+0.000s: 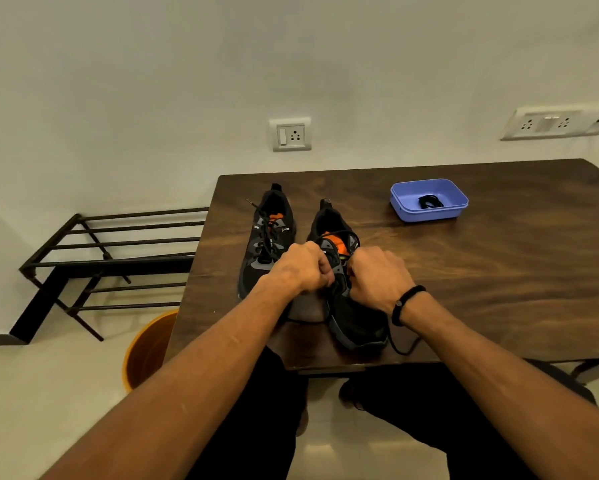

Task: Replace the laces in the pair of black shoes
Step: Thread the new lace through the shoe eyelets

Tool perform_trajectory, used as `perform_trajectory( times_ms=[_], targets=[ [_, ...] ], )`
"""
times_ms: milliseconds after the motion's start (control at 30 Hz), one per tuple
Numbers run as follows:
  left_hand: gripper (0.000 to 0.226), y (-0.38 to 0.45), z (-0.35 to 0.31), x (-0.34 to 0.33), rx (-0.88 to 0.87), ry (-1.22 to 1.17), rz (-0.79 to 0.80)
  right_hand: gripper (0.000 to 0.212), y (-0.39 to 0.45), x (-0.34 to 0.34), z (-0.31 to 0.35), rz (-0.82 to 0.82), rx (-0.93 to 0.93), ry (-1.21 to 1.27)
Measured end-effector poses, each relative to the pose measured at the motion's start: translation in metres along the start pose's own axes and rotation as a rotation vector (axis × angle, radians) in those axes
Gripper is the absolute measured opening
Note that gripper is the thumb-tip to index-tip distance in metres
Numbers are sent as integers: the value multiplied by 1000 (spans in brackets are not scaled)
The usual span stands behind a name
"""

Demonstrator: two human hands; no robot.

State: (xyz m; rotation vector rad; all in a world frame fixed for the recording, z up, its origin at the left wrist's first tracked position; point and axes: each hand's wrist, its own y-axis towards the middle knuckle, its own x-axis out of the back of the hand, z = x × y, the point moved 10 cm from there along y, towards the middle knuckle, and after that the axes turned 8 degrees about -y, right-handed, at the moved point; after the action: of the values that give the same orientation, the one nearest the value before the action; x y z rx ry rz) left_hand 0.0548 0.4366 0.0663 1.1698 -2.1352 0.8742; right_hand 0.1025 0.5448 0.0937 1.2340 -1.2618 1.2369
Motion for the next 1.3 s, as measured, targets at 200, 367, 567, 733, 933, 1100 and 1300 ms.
perform_trajectory(
  times_ms=[200,367,567,733,933,1100,1300],
  targets=[
    [19,0,-3,-3,60,-58,-71,24,2,-5,-4,16,-39,65],
    [13,-3,1,0,136,-93,-182,17,12,-21,-12,65,-9,243],
    [18,-3,13,-1,194,-203,-152,8,15,-25,-16,24,84,317],
    [19,-4,13,-3,204,-234,-139,11,17,-20,-8,-50,128,113],
    [19,-3,15,-3,200,-249,-137,11,18,-20,-4,-50,199,71],
    [19,-2,19,3,182,-266,-182,13,22,-24,-15,49,157,490],
    [21,0,20,1,163,-288,-175,11,23,-31,-11,39,179,463]
  ],
)
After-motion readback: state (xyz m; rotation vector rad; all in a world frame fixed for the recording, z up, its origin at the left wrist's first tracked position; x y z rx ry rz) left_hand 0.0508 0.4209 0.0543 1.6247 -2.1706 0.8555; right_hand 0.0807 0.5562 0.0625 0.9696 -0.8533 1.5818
